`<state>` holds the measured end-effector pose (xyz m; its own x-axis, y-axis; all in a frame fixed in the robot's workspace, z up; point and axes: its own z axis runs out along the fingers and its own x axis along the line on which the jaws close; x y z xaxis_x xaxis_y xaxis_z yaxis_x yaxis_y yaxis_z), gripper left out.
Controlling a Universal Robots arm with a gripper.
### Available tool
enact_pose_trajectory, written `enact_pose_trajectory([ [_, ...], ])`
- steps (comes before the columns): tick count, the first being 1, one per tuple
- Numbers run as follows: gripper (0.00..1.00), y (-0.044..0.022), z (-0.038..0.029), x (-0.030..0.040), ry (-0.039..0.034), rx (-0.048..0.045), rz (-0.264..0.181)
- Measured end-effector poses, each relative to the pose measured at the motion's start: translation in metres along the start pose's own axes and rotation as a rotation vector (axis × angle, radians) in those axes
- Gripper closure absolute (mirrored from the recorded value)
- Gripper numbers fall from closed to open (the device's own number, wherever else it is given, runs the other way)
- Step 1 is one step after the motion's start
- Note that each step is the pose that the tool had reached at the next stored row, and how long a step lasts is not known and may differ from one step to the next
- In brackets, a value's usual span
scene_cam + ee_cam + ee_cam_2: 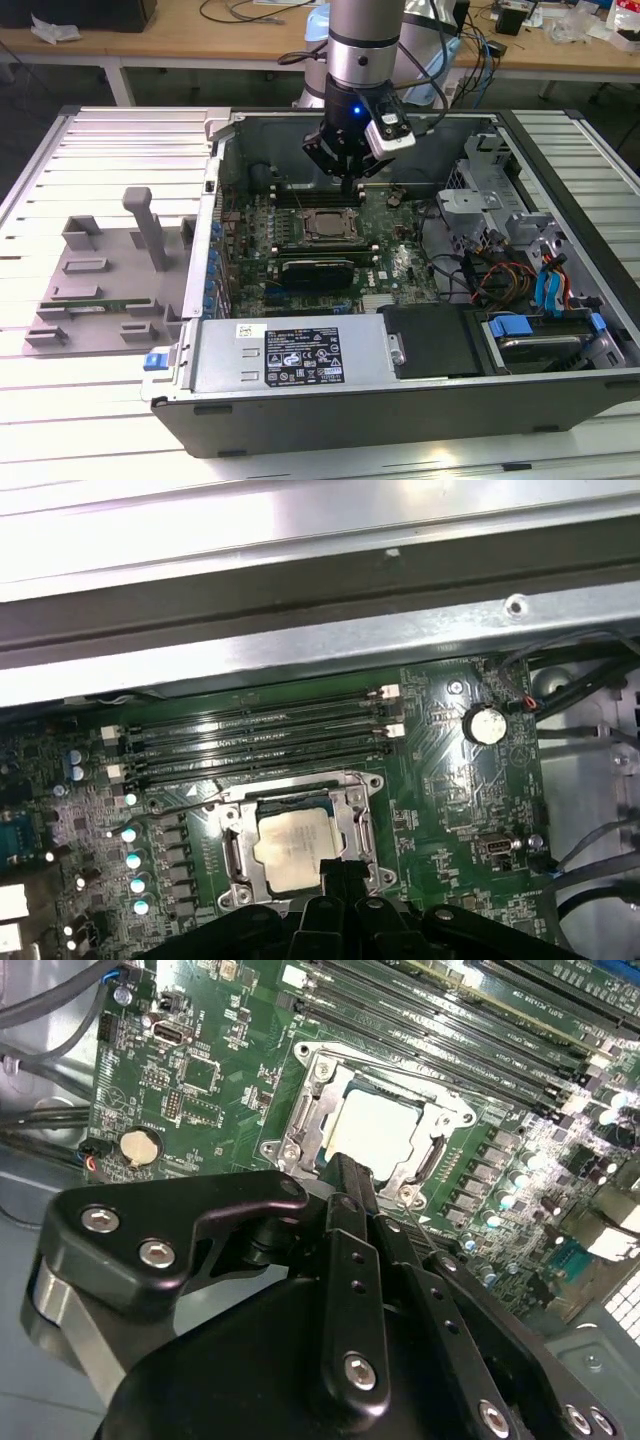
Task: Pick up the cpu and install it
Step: 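Install the first cpu locking lever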
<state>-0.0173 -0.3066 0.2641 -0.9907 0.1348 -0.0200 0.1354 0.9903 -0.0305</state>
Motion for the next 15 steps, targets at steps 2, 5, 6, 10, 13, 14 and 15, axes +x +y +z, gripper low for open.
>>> enact_pose_trajectory([
  [2, 0.89, 0.0001, 0.0000, 0.0000, -0.0007, -0.0006, -0.021],
  [5, 0.89, 0.0000, -0.0001, 0.0001, -0.0022, 0.0005, -0.067],
  [6, 0.89, 0.0000, -0.0001, 0.0000, -0.0034, 0.0015, -0.104],
  [10, 0.89, 0.0002, 0.0000, 0.0000, -0.0059, -0.0001, -0.176],
  [13, 0.89, -0.0004, -0.0002, 0.0037, -0.0060, 0.0021, -0.177],
  [14, 0.89, -0.0009, -0.0001, 0.0077, -0.0064, 0.0028, -0.176],
  [15, 0.89, -0.0015, -0.0002, 0.0123, -0.0067, 0.0030, -0.177],
])
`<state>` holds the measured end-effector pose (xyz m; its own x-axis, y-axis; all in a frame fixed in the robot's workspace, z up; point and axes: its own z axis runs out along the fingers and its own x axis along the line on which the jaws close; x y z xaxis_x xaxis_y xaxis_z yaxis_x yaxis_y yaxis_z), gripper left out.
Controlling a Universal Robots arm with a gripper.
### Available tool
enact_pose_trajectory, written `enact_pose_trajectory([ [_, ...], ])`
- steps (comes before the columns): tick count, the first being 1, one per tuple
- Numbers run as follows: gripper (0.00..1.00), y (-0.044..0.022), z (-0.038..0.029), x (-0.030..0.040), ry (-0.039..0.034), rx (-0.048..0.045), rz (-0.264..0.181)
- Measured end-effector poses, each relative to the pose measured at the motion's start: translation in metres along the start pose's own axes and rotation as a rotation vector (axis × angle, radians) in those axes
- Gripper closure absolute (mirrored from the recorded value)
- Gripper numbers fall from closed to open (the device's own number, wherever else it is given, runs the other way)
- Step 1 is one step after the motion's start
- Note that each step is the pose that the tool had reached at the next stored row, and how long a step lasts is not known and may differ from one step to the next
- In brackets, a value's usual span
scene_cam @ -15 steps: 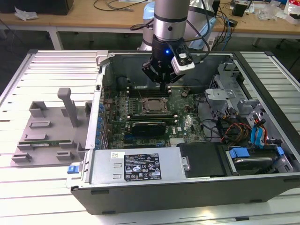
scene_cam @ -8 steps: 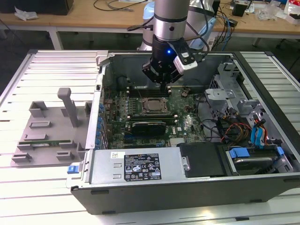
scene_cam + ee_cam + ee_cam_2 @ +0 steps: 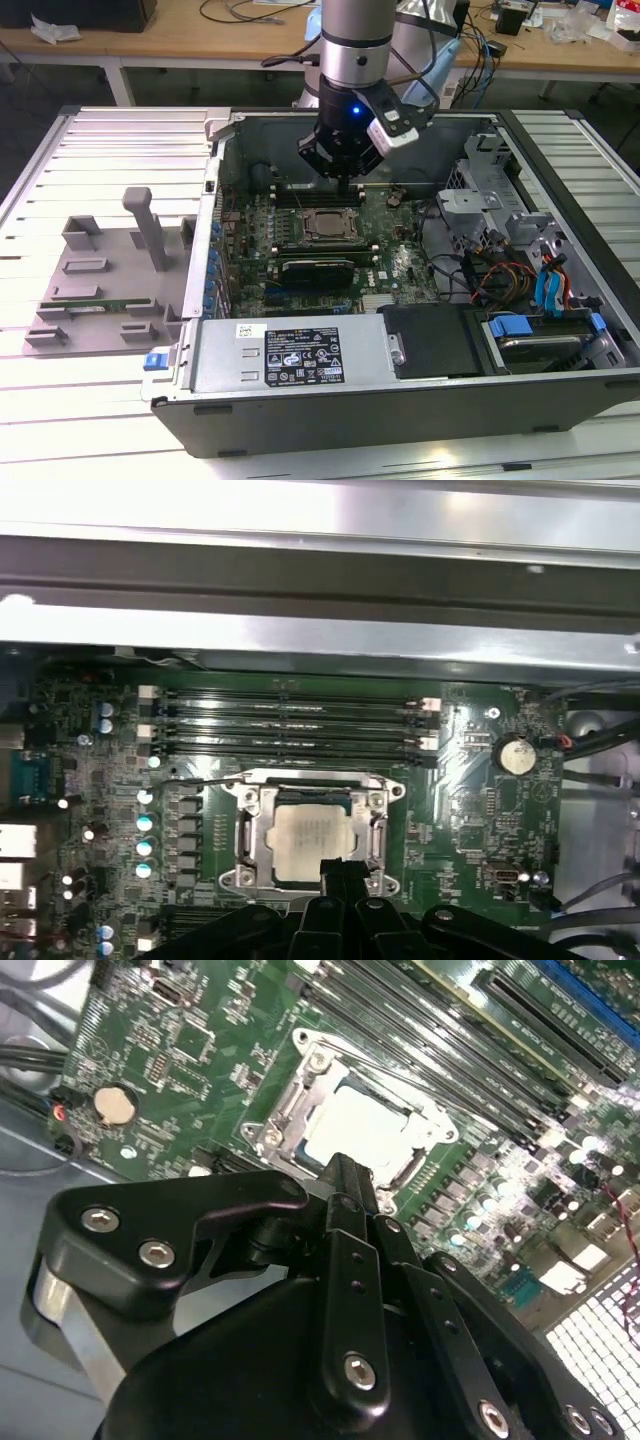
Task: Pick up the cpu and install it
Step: 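Install the first cpu locking lever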
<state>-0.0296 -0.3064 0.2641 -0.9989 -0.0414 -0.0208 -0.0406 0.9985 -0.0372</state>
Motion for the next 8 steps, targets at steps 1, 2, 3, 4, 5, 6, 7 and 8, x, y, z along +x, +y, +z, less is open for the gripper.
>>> enact_pose_trajectory([
  [1, 0.89, 0.0002, 0.0000, 0.0027, -0.0001, 0.0000, 0.000],
  [2, 0.89, 0.0002, -0.0001, 0.0041, -0.0001, 0.0000, 0.000],
  [3, 0.89, 0.0003, -0.0001, 0.0064, -0.0001, 0.0001, 0.000],
  [4, 0.89, 0.0004, -0.0002, 0.0092, 0.0000, 0.0001, 0.000],
  [5, 0.89, 0.0005, -0.0002, 0.0117, -0.0001, 0.0001, 0.000],
  [6, 0.89, 0.0006, -0.0002, 0.0141, 0.0000, 0.0001, 0.000],
  [7, 0.89, 0.0008, -0.0003, 0.0171, 0.0000, 0.0001, 0.000],
  [8, 0.89, 0.0009, -0.0003, 0.0200, -0.0001, 0.0000, 0.000],
])
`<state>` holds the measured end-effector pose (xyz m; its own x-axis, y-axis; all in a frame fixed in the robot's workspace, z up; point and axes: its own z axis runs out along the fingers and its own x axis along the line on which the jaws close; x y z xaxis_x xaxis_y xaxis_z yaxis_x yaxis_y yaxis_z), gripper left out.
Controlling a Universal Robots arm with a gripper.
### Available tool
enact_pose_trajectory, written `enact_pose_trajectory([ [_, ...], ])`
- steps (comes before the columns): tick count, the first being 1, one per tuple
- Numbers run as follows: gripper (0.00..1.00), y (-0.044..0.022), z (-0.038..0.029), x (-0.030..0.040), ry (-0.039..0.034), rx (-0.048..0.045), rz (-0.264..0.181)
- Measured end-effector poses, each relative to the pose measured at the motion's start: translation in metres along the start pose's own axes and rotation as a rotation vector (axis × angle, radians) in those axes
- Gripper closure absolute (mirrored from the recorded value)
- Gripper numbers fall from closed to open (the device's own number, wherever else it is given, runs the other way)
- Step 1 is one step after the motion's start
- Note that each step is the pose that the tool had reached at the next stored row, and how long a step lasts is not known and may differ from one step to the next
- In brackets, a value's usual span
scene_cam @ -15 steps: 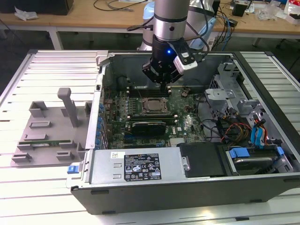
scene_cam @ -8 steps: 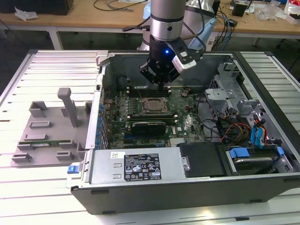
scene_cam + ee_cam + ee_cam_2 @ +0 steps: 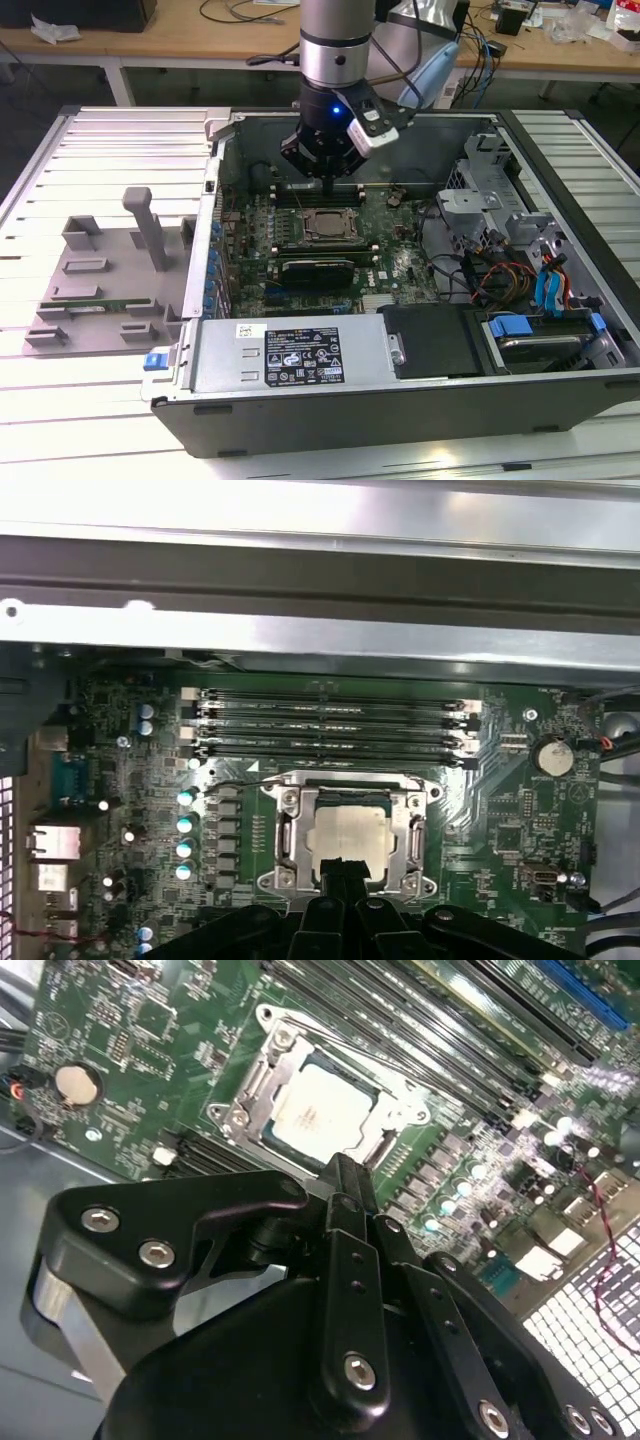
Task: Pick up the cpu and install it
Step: 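Install the first cpu locking lever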
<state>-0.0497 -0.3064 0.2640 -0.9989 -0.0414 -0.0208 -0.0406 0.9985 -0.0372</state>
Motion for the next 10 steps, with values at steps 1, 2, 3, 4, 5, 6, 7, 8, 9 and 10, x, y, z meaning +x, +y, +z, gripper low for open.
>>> enact_pose_trajectory([
  [1, 0.89, 0.0001, 0.0000, 0.0021, 0.0000, 0.0000, 0.000],
  [2, 0.89, 0.0002, -0.0001, 0.0043, 0.0000, 0.0001, 0.000],
  [3, 0.89, 0.0002, -0.0001, 0.0054, 0.0000, 0.0000, 0.000],
  [4, 0.89, 0.0003, -0.0001, 0.0065, 0.0000, 0.0001, 0.000],
  [5, 0.89, 0.0003, -0.0002, 0.0084, 0.0000, 0.0000, 0.000],
  [6, 0.89, 0.0004, -0.0002, 0.0099, -0.0001, 0.0001, 0.000],
  [7, 0.89, 0.0005, -0.0003, 0.0119, 0.0000, 0.0001, 0.000],
  [8, 0.89, 0.0006, -0.0003, 0.0137, 0.0000, 0.0001, 0.000],
  [9, 0.89, 0.0006, -0.0003, 0.0145, 0.0000, 0.0001, 0.000],
  [10, 0.89, 0.0006, -0.0003, 0.0154, 0.0000, 0.0001, 0.000],
])
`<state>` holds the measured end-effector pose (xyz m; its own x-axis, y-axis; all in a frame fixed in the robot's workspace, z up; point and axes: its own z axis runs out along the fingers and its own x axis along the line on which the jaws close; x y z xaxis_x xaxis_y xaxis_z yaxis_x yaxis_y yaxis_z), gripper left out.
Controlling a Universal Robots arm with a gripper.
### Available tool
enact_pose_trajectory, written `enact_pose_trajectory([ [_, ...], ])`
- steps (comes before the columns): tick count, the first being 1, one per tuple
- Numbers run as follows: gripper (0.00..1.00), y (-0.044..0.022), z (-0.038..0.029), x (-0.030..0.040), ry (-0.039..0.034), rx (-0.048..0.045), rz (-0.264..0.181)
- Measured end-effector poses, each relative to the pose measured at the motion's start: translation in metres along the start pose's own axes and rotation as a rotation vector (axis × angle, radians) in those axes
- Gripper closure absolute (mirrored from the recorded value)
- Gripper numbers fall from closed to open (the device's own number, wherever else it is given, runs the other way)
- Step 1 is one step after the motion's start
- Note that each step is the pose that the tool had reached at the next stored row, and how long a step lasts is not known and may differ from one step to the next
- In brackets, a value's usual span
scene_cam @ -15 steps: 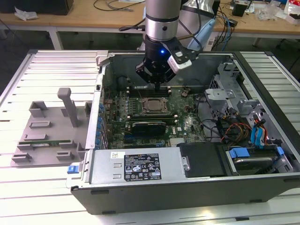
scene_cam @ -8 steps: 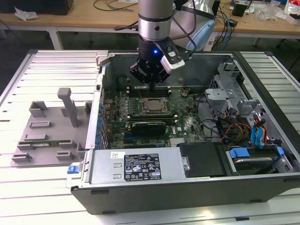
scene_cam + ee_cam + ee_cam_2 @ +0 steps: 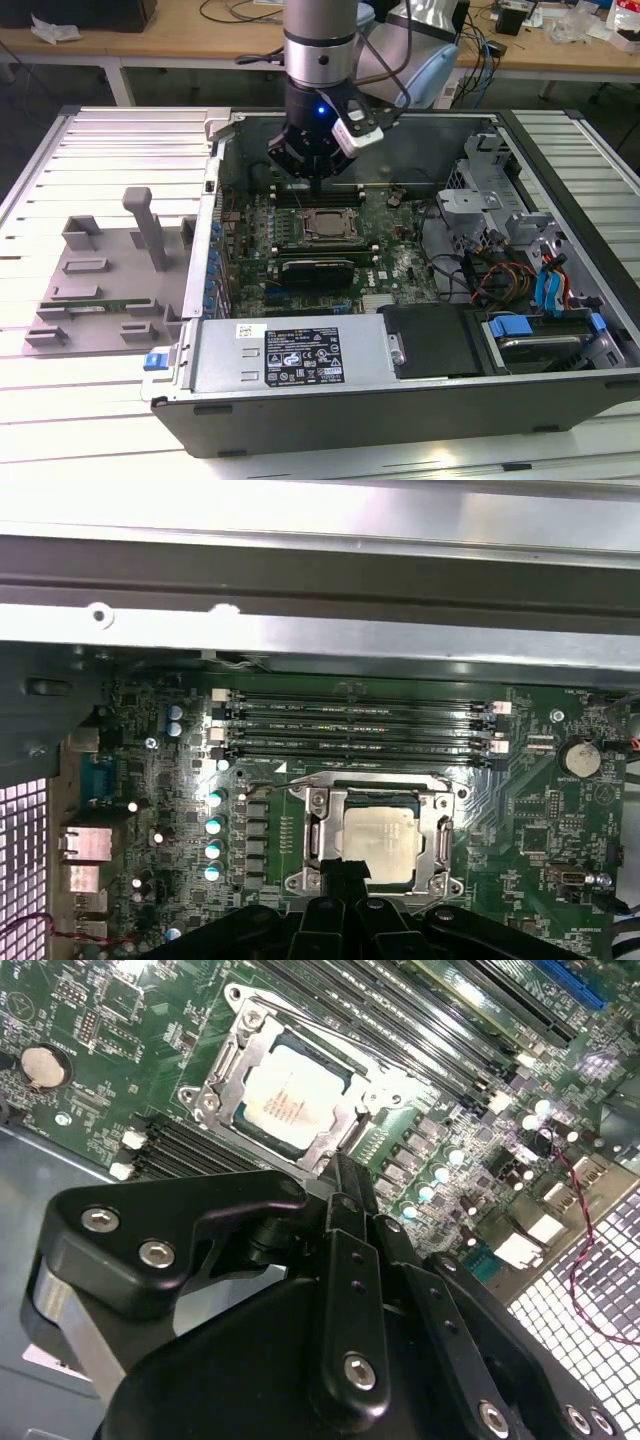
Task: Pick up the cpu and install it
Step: 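Install the first cpu locking lever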
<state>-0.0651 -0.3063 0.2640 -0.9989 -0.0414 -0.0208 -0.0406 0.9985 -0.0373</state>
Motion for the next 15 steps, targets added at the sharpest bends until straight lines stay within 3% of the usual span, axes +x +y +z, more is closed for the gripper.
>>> enact_pose_trajectory([
  [10, 0.89, 0.0016, -0.0004, 0.0156, 0.0001, 0.0001, 0.000],
  [15, 0.89, 0.0072, -0.0002, 0.0310, 0.0000, -0.0001, 0.000],
])
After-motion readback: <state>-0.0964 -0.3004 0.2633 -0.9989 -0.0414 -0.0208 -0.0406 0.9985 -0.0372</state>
